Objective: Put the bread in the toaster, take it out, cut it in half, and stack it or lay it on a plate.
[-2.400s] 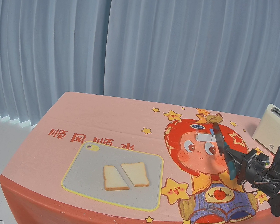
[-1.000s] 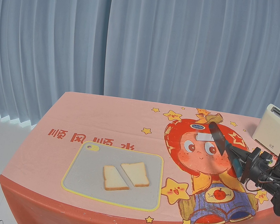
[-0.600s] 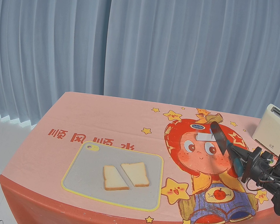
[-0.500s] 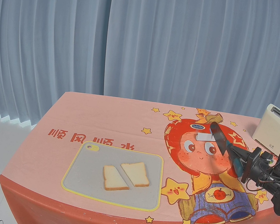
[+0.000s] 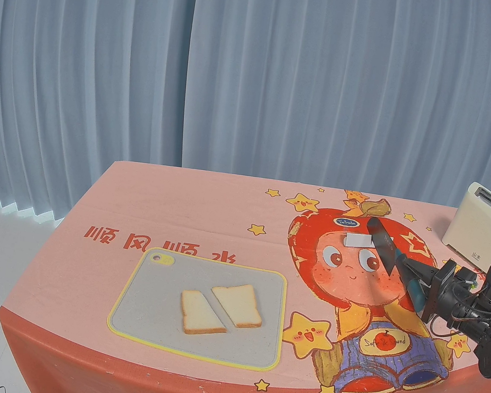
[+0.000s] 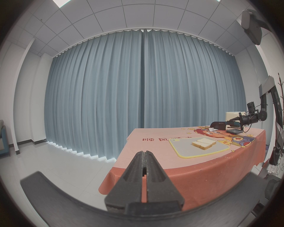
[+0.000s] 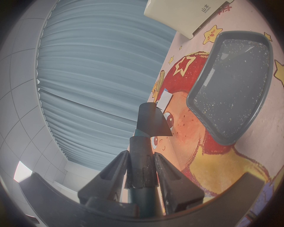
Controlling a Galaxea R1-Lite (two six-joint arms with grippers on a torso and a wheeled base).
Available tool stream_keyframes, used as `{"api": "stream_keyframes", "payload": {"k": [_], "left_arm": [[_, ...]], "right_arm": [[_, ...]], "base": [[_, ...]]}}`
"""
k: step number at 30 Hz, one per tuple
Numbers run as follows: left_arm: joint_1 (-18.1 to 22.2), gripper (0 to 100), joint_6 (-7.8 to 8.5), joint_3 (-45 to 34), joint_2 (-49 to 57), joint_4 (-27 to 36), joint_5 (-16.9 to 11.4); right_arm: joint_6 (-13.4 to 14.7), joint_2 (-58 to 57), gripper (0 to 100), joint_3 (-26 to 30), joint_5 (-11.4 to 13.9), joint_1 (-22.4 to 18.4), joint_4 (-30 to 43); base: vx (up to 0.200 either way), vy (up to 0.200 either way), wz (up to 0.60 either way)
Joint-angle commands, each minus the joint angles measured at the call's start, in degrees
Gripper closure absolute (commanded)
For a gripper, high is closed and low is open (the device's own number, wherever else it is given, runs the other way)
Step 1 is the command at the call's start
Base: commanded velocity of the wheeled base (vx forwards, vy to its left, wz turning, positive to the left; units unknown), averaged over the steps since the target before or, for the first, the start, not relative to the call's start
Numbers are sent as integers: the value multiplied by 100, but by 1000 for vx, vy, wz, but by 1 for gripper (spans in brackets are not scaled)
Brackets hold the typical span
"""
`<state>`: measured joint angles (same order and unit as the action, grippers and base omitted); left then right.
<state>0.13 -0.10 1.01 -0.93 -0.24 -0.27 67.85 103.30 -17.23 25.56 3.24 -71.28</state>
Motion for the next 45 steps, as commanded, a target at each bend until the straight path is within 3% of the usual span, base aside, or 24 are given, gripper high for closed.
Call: {"api": "stream_keyframes", "payload": {"k": [1, 19, 20, 24, 45], "left_arm": [[-5, 100, -8, -101, 66, -2, 0], [4, 100, 1, -101, 75, -2, 0], [4, 100, 1, -101, 66, -2, 0], [4, 100, 1, -101, 75, -2, 0], [4, 100, -8, -101, 66, -2, 0]], "right_arm": [[9, 85, 100, 0, 1, 10, 0], [17, 225, 100, 9, 1, 19, 0], [17, 234, 0, 9, 10, 19, 0], [9, 261, 0, 9, 168, -8, 0], [-44, -144, 0, 17, 159, -8, 0]], "base": [[0, 0, 0], [0, 0, 0], [0, 0, 0], [0, 0, 0], [0, 0, 0]]}}
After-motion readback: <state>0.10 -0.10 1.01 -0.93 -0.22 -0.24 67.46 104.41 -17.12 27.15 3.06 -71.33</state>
